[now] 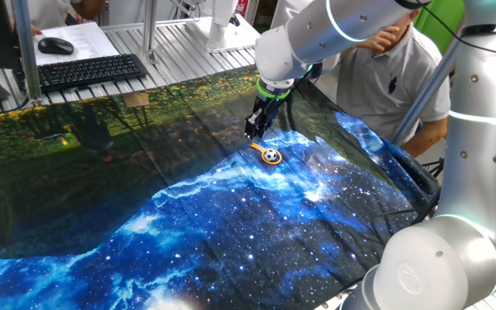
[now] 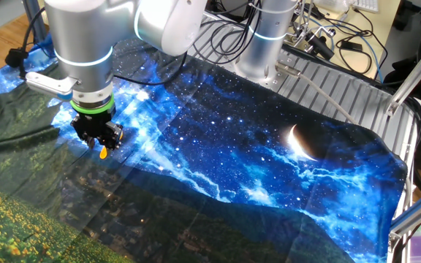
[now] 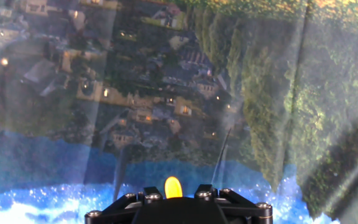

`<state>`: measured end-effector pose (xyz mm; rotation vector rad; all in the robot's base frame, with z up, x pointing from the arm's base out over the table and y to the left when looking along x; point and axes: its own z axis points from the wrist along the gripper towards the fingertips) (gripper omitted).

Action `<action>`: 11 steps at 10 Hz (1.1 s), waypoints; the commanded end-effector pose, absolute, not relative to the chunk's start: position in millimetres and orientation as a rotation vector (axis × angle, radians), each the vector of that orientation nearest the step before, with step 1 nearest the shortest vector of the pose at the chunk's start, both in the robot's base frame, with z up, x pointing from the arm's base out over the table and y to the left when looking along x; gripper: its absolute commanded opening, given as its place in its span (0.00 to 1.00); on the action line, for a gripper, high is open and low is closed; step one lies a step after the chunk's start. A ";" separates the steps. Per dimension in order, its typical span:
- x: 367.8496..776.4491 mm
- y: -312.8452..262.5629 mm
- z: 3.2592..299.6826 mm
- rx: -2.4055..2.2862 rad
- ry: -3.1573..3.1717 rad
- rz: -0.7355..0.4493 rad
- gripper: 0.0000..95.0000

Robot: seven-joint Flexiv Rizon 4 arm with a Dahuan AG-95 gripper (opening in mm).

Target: Remove the bubble ring from the ball

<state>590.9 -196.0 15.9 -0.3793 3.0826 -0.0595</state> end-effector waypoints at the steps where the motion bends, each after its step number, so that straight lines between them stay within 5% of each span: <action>1: 587.0 -196.0 15.2 -0.378 3.084 -0.060 0.40; 7: 584.8 -196.0 7.4 -0.378 3.084 -0.045 0.40; 8: 584.6 -195.8 6.7 -0.378 3.085 -0.044 0.20; 11: 583.8 -195.9 3.8 -0.378 3.084 -0.040 0.20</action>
